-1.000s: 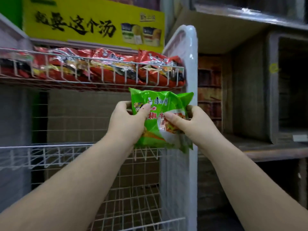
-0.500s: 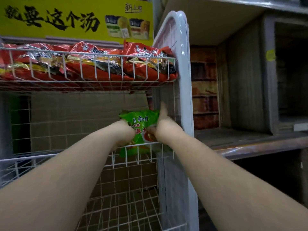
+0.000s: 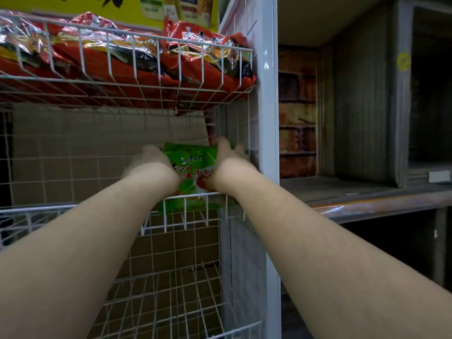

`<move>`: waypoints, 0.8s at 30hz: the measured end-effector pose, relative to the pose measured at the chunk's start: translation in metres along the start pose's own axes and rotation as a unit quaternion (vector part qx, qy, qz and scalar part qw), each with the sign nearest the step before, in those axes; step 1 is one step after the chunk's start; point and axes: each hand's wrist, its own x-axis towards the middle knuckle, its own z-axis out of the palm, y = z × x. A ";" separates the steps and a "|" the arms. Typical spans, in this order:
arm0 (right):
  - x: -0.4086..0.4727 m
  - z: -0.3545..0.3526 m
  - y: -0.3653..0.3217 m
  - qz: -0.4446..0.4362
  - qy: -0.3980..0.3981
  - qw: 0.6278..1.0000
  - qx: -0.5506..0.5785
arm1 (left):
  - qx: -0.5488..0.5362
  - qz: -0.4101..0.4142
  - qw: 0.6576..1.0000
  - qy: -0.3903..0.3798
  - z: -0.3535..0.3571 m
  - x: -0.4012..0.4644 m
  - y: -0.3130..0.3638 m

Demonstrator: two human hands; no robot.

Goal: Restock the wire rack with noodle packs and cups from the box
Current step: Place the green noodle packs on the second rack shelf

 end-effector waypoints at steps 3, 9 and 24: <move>-0.007 -0.002 -0.001 -0.030 0.010 0.998 -0.048 | 0.029 0.074 0.997 -0.023 0.003 0.001 0.002; -0.001 0.002 -0.002 -0.033 -0.050 0.992 -0.114 | 0.053 0.123 0.990 -0.054 0.001 -0.006 0.006; -0.018 -0.008 -0.015 0.012 -0.031 0.991 -0.132 | 0.083 0.116 0.990 -0.015 -0.007 -0.025 0.010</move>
